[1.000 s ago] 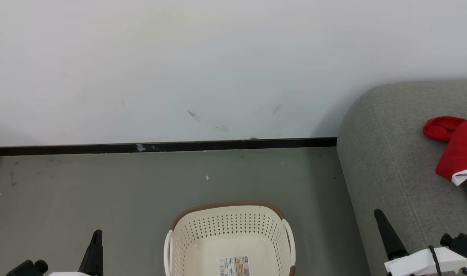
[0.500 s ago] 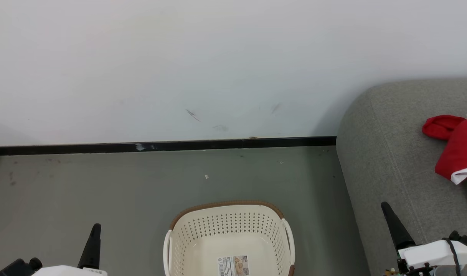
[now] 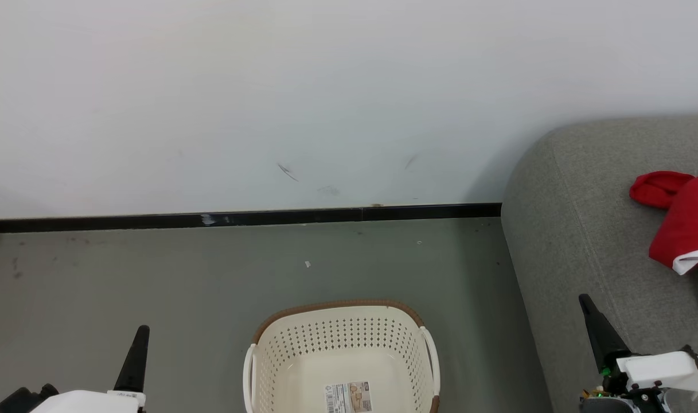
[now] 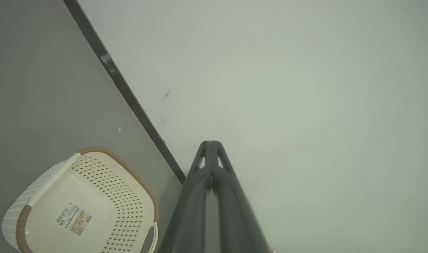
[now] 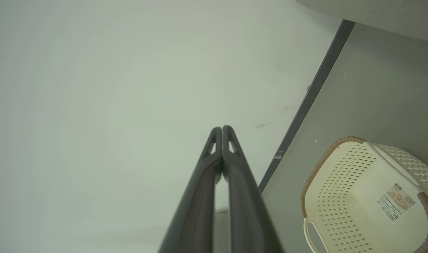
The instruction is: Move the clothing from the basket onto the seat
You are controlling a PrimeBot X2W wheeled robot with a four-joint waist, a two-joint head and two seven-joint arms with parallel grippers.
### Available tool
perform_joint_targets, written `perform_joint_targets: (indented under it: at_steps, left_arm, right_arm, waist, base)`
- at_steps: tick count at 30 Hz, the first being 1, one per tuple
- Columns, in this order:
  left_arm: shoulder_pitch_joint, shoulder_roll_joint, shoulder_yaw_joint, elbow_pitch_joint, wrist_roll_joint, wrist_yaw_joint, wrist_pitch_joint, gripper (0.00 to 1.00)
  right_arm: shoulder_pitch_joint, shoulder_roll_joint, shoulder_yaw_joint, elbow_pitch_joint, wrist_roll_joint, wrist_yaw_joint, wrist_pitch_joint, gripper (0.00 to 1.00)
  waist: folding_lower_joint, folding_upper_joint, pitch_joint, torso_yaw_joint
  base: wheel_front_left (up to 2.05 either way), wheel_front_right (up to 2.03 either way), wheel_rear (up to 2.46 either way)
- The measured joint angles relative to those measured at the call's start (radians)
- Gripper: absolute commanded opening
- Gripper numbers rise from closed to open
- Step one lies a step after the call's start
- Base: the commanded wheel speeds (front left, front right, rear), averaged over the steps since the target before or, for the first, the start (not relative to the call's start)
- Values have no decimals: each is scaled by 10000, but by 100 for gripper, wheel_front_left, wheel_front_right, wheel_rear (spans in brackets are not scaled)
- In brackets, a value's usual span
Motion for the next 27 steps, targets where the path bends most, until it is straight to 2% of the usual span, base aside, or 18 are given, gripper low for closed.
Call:
perform_joint_targets:
  at_steps: [15,27]
  left_arm:
    - [-425,-151,355,416,-1933,-499,407,0]
    - [-540,-173,378,531,-1983,-516,435,0]
  right_arm:
    - [-341,-186,-67,155,2349,2,320,0]
    - [-481,-201,-69,253,2387,0,322,0]
  waist:
    - [-1,0,15,-30]
    - [-2,0,12,-31]
  base:
    - [0,0,0]
    - [0,0,0]
